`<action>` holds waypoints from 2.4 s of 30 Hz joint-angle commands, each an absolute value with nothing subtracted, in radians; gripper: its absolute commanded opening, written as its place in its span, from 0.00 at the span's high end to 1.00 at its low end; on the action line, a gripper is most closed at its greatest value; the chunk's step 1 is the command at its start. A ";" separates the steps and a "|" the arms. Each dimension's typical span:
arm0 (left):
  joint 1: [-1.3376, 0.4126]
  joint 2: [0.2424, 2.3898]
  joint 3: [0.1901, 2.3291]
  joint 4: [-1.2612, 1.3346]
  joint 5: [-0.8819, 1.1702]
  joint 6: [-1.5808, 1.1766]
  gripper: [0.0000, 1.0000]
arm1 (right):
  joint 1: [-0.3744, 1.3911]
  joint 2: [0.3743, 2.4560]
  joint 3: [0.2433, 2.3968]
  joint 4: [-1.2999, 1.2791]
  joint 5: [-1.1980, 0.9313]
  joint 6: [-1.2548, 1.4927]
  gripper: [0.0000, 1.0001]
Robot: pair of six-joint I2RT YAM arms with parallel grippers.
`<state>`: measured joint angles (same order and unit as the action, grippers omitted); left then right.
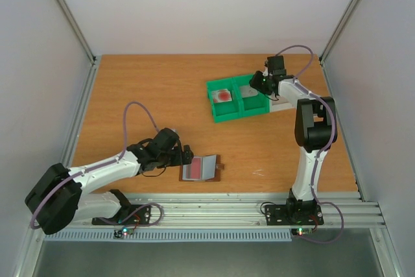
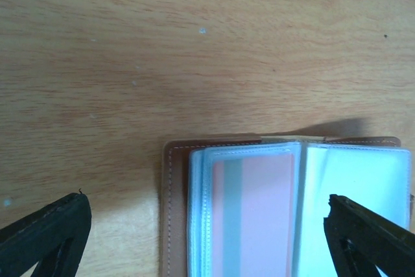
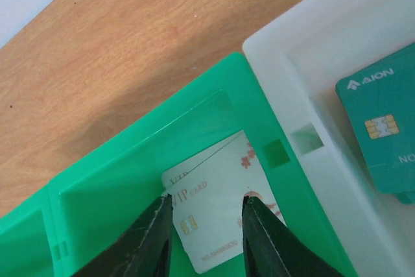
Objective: Take the credit cards out of the card holder
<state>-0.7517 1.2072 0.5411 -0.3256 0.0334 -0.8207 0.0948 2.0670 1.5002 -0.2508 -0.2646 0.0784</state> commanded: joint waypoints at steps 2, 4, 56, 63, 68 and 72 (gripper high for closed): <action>-0.749 1.220 0.529 -0.235 0.115 -0.825 0.03 | 0.091 2.067 1.570 -0.355 -0.255 0.111 0.66; -0.748 1.232 0.523 -0.210 0.155 -0.829 0.05 | 0.090 2.053 1.572 -0.367 -0.267 0.127 0.65; -0.758 1.082 0.350 -0.011 0.346 -0.923 0.32 | 0.734 1.535 0.872 -0.358 -0.402 0.391 0.78; -0.758 1.081 0.329 -0.011 0.326 -0.937 0.31 | 0.774 1.617 0.845 -0.283 -0.431 0.402 0.78; -0.756 1.097 0.302 0.084 0.339 -0.962 0.31 | 0.784 1.661 0.838 -0.282 -0.462 0.387 0.77; -0.757 1.103 0.290 0.123 0.347 -0.982 0.31 | 0.796 1.684 0.821 -0.287 -0.422 0.367 0.77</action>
